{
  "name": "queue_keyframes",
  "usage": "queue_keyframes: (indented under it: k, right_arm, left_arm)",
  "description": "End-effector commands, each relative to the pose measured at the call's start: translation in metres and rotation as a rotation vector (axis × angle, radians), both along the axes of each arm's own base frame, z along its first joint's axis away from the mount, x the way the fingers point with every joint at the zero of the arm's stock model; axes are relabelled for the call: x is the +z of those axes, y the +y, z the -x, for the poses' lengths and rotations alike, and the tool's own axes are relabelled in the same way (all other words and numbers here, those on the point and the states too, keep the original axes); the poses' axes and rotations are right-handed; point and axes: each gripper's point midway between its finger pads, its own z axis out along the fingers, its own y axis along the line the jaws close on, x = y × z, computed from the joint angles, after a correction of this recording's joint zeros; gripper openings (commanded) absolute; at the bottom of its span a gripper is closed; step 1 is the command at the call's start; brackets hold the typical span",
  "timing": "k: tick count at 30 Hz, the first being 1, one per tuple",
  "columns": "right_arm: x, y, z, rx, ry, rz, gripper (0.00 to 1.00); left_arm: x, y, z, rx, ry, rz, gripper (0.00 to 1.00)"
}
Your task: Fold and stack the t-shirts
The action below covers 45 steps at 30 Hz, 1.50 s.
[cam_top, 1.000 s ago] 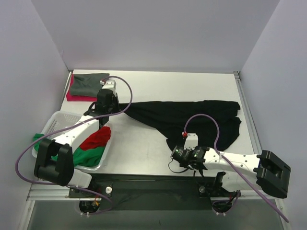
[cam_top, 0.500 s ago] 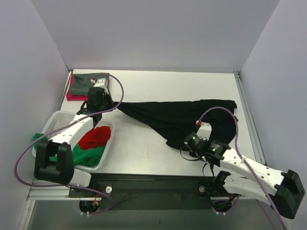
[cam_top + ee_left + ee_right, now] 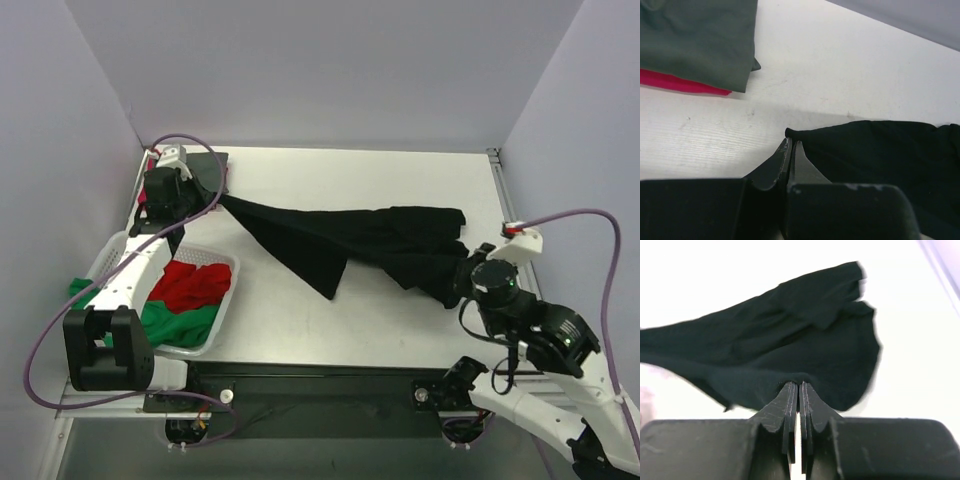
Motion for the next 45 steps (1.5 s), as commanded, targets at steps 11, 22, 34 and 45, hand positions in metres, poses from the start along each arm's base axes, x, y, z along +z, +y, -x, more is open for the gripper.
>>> queue_keyframes:
  k: [11,22,34,45]
  right_arm:
    - [0.008,-0.056,0.015,-0.178,-0.010,0.175,0.00]
    - [0.087,-0.050,-0.010,-0.202,-0.141,0.207,0.00]
    - [0.255,-0.065,0.009,-0.101,-0.442,0.131,0.00]
    - [0.352,-0.073,0.058,0.093,-0.740,0.020,0.00]
  left_arm:
    - [0.020,0.011,-0.004,-0.030,-0.093,0.105,0.00]
    - [0.091,-0.052,0.010,-0.145,-0.235,0.105,0.00]
    - [0.264,-0.085,0.089,-0.239,-0.558,0.154,0.00]
    - [0.373,-0.058,0.197,-0.253,-0.824,0.181,0.00]
